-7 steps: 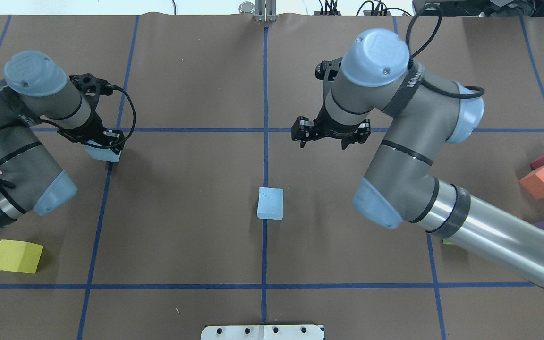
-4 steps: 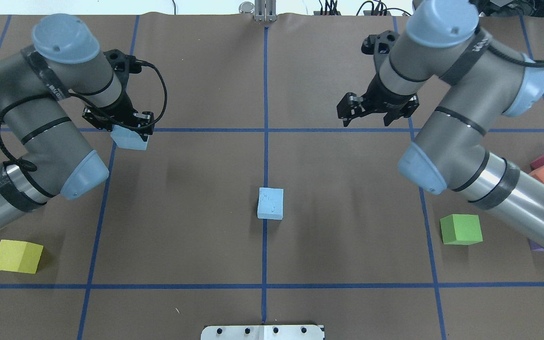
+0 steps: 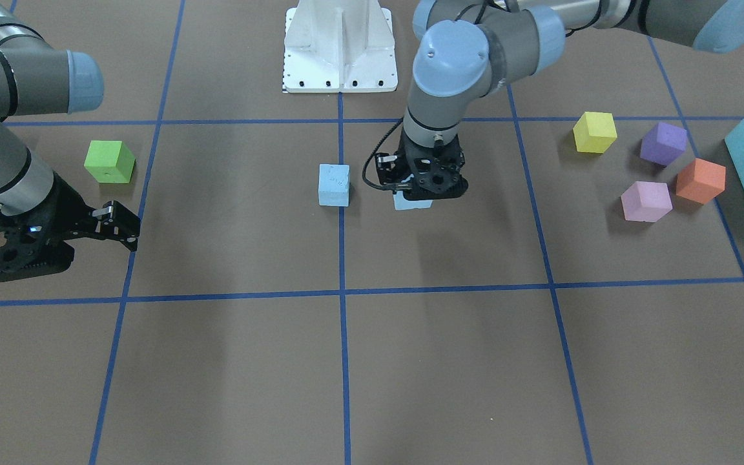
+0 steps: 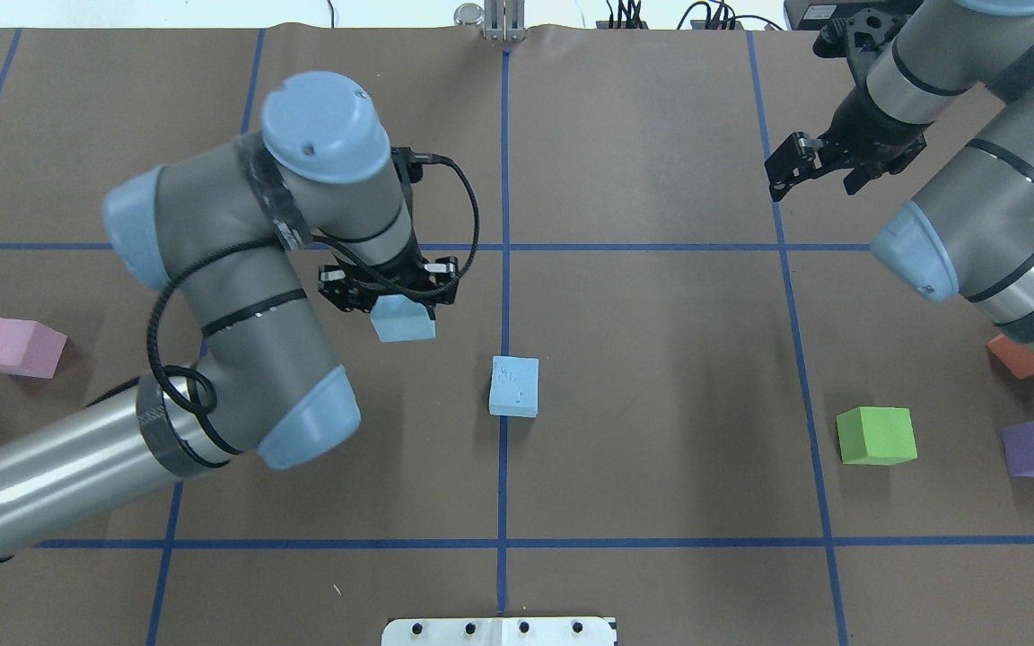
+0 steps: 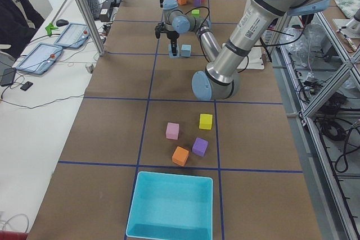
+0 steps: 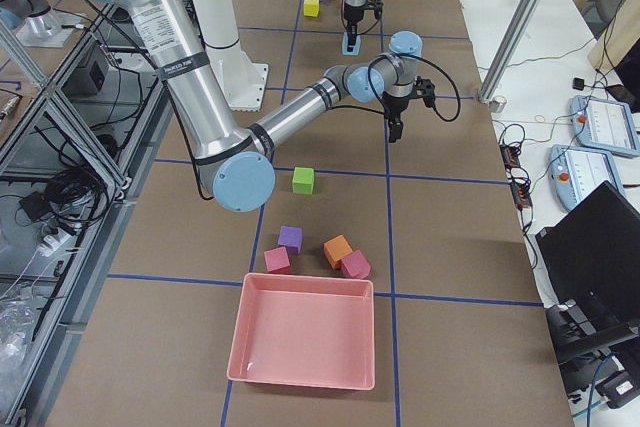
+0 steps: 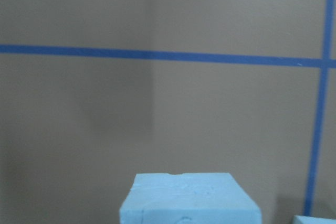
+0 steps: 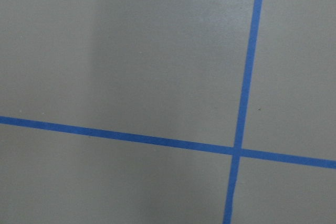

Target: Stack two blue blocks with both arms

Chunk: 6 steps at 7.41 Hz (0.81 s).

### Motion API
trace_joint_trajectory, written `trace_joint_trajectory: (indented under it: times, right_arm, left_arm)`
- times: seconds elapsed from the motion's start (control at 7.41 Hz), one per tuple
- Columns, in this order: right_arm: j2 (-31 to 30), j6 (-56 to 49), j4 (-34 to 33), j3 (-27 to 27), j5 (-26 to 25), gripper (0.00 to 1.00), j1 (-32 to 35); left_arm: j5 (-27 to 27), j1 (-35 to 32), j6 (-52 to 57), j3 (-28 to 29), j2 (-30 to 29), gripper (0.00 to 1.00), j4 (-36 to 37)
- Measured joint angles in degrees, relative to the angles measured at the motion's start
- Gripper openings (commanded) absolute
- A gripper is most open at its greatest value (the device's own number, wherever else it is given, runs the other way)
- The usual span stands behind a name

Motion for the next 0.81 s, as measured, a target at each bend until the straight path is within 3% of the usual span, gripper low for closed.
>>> trace_joint_trajectory:
  times: [0.4,0.81]
  right_arm:
    - [-0.4,-2.5,0.1,-2.0,0.5,1.0,1.8]
    - [-0.5,-3.0,0.1,-2.2,0.6,1.0,1.9]
  left_arm:
    - [3.4,5.7,-4.1,3.3,-5.1,0.44,0.1]
    - [3.9,6.6,-3.9,7.9,-8.6,0.42,-0.2]
